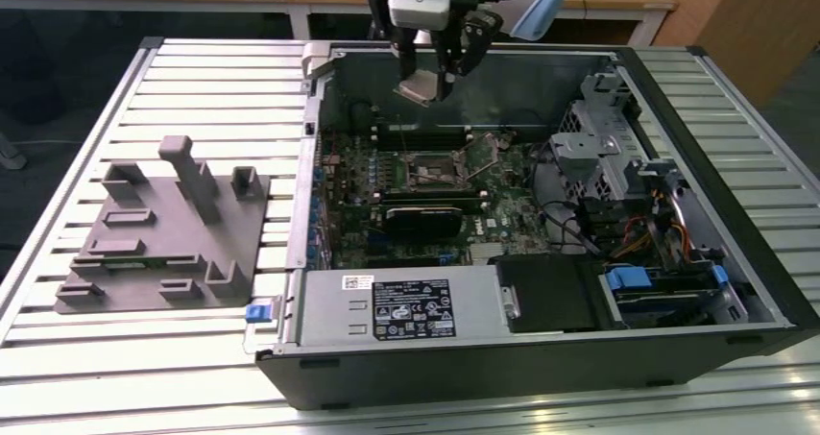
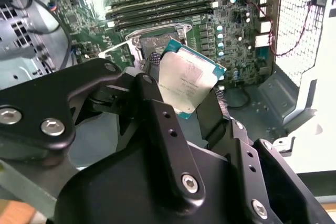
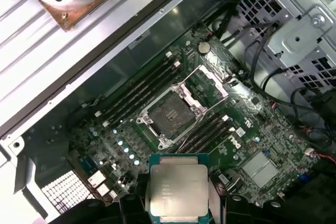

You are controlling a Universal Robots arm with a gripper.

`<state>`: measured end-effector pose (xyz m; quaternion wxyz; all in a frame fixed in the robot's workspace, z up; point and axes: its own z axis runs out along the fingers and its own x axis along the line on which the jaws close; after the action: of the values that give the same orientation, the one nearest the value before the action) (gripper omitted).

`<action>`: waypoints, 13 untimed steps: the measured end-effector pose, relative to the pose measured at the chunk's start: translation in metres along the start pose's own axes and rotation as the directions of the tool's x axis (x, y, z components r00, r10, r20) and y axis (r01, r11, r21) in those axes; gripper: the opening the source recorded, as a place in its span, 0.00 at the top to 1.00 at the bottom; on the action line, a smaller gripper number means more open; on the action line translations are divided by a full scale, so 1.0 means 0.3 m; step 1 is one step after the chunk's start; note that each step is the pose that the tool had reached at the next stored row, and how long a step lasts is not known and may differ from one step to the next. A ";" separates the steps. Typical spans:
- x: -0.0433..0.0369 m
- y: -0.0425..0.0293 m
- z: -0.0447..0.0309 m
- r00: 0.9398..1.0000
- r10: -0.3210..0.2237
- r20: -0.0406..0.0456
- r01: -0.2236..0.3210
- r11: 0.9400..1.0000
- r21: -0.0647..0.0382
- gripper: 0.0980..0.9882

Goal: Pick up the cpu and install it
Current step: 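Place the cpu into insertion slot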

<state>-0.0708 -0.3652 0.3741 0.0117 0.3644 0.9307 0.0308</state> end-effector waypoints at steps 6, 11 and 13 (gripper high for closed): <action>0.000 0.000 0.002 0.997 0.082 0.006 -0.082 0.997 0.000 0.51; 0.001 0.001 0.003 0.990 0.143 0.012 -0.143 0.990 0.001 0.51; 0.001 0.001 0.003 0.988 0.156 0.013 -0.156 0.988 0.001 0.51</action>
<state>-0.0708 -0.3648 0.3731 0.0148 0.4365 0.8992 0.0281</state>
